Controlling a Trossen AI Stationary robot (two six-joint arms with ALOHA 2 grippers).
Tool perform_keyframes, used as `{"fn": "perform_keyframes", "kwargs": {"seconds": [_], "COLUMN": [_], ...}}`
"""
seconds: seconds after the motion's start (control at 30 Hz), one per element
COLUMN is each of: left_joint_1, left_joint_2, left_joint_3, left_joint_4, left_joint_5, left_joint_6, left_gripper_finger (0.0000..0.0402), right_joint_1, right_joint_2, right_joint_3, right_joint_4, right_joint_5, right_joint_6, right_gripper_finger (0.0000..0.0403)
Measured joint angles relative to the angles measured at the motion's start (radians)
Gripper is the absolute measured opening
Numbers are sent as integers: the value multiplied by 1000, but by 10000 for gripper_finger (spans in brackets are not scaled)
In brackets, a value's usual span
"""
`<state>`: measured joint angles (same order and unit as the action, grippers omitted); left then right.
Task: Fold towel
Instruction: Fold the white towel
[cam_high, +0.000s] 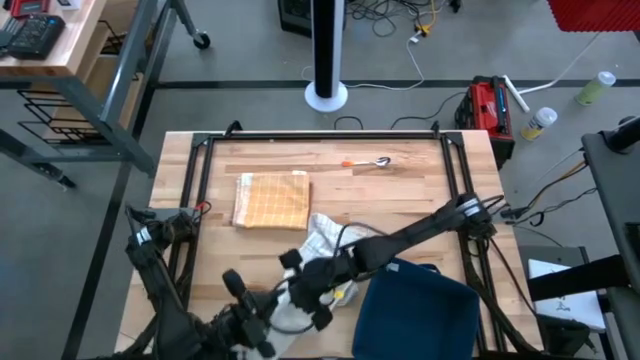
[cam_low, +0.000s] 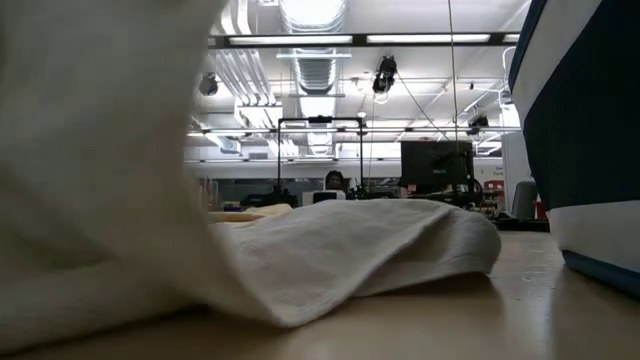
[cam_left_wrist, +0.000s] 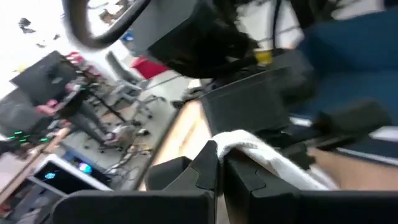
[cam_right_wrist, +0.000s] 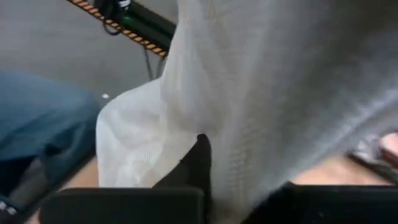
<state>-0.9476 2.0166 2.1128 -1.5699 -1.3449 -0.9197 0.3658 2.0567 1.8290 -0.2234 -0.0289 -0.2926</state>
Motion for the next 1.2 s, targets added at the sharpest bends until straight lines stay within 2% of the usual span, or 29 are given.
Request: {"fn": "perform_keyframes", "kwargs": {"seconds": [0.1, 0.17, 0.3, 0.43, 0.53, 0.7, 0.8, 0.87, 0.93, 0.97, 1.13, 1.2], "left_joint_1": [23, 32, 66, 125, 183, 294, 348, 374, 392, 406, 517, 590], "left_joint_2": [-59, -127, -304, -476, -598, -760, -845, -889, -929, -947, -1048, -1083], "left_joint_3": [-21, -63, -198, -363, -471, -613, -678, -727, -787, -821, -1016, -1097], "left_joint_4": [-1, 1, 7, 71, 121, 161, 176, 212, 332, 420, 1015, 1253], "left_joint_5": [-49, -58, -61, -63, -62, -53, 11, 90, 183, 231, 451, 576], "left_joint_6": [18, 28, -7, -7, 23, 83, 116, 136, 208, 278, 752, 921], "left_gripper_finger": [8, 17, 35, 54, 68, 89, 99, 104, 108, 109, 109, 108], "right_joint_1": [-51, -99, -202, -307, -384, -515, -589, -626, -663, -679, -739, -741], "right_joint_2": [-95, -176, -343, -467, -539, -601, -600, -577, -557, -542, -456, -427], "right_joint_3": [-62, -125, -252, -317, -319, -243, -177, -130, -75, -49, 105, 148], "right_joint_4": [0, -6, -3, -20, -25, -44, -61, -51, -63, -84, -173, -208], "right_joint_5": [-12, -72, -193, -218, -217, -216, -216, -216, -253, -310, -775, -843], "right_joint_6": [-20, -31, 7, 61, 65, 61, 66, 67, 60, 57, 128, 154], "right_gripper_finger": [8, 4, 3, 2, 1, 1, 1, 0, 0, 0, 0, 0]}}
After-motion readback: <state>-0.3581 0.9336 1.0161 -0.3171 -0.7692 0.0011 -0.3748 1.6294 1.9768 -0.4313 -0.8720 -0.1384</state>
